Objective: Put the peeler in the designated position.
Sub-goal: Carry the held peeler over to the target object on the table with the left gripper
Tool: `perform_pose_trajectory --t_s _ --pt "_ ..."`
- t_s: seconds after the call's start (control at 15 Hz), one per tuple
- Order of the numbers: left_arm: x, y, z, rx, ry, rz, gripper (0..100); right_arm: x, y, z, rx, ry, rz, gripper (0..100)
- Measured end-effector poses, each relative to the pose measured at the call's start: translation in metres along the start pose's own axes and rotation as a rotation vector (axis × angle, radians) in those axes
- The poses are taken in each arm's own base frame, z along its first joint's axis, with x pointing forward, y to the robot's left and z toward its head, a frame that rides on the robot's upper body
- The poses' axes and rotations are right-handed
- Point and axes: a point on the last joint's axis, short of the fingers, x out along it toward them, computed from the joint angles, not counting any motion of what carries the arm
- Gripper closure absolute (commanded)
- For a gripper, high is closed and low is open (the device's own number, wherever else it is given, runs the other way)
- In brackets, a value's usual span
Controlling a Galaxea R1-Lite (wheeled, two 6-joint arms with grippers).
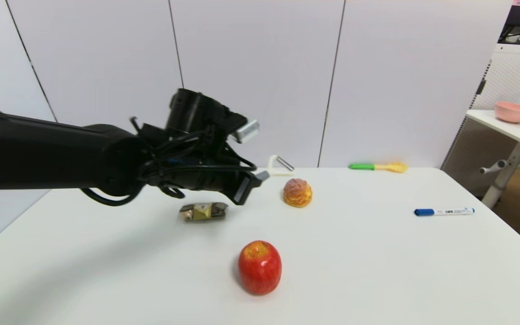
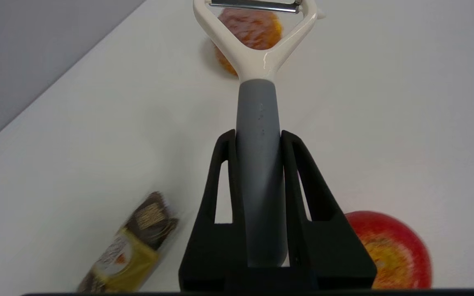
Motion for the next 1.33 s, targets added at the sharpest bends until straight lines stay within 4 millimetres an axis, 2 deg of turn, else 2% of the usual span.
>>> perform_pose_trajectory --t_s 0.27,0.47,0.73,1.0,1.33 --pt "-0.046 0.063 -0.023 0.014 0.016 0.183 100 0.0 0.0 0.0 0.0 0.0 0.001 0" --pt "-0.055 0.098 -0.041 0.05 0.053 0.239 100 0.0 0.0 0.0 0.0 0.001 0.0 0" --pt "-0.033 0.132 -0.058 0.15 0.062 0.143 100 0.0 0.0 0.0 0.0 0.0 0.0 0" --pt "-0.003 0.16 -0.065 0.284 0.044 0.006 100 0.0 0.0 0.0 0.0 0.0 0.0 0" --pt "0.03 0.18 -0.08 0.379 0.028 -0.151 100 0.0 0.0 0.0 0.0 0.0 0.0 0"
